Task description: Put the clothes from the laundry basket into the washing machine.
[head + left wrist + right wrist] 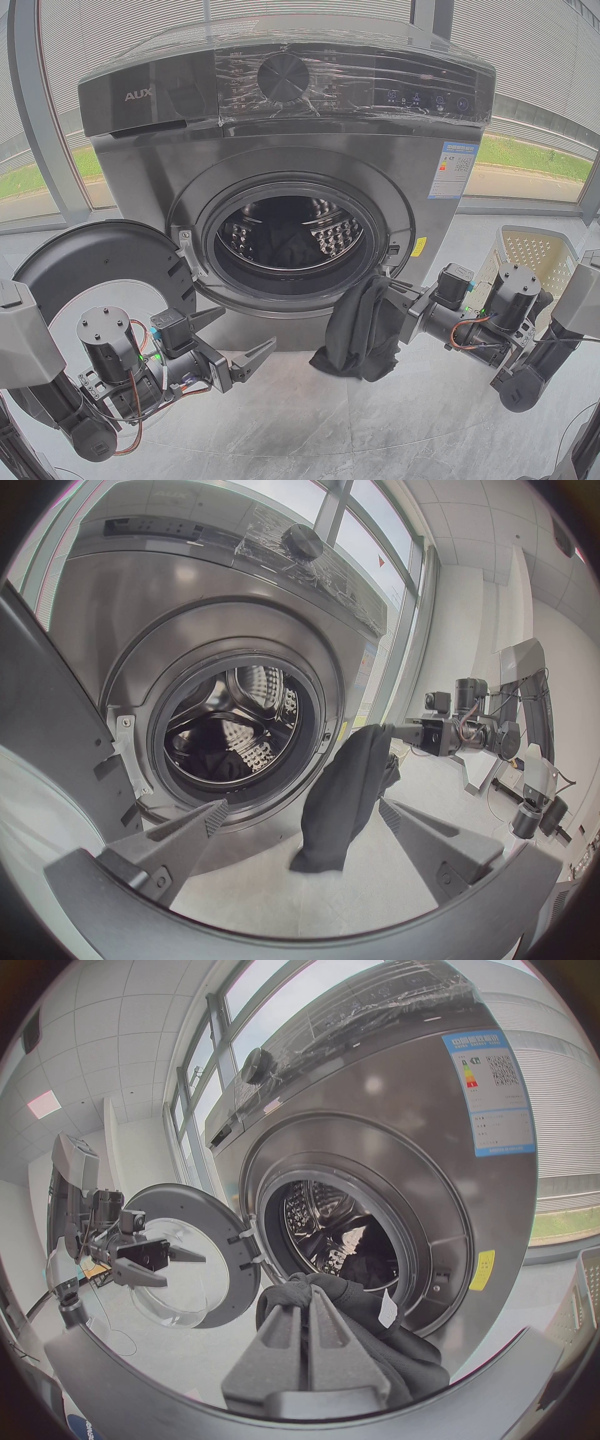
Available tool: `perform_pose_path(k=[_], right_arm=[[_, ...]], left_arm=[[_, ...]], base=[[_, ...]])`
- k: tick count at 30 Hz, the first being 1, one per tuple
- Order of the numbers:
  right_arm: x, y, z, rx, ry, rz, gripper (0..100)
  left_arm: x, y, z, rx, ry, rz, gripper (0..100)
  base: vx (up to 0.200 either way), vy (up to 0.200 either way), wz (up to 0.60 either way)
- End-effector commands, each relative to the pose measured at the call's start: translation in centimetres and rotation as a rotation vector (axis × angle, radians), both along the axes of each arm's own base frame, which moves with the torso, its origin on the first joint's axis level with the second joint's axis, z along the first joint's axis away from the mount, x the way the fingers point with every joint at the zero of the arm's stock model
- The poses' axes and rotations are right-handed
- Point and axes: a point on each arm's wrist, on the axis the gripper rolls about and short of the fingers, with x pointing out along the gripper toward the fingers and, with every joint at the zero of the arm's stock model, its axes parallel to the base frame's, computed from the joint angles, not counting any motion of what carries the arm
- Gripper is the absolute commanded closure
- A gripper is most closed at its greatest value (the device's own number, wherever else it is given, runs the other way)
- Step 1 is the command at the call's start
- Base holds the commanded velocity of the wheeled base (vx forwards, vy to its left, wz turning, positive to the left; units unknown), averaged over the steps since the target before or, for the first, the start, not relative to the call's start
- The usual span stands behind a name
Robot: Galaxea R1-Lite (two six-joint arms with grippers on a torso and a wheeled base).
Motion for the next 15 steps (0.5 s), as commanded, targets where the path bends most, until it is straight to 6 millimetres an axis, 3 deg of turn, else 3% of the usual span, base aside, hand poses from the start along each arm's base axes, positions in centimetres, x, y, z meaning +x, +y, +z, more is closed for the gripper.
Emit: perform_pose_path(k=[1, 15], right_arm=[[0.6, 0.3, 0.8, 0.022, -0.039, 0.000, 100], [0.6, 1.0, 1.0, 0.030, -0.052, 0.012, 100]], left_arm=[[-0.1, 0.5, -0.7, 0.021, 0.031, 0.013, 0], [0.1, -0.1, -2.7, 0.061, 0.100, -0.010, 0]], base=[[0.000, 0.000, 0.00], [0.000, 0.000, 0.00]])
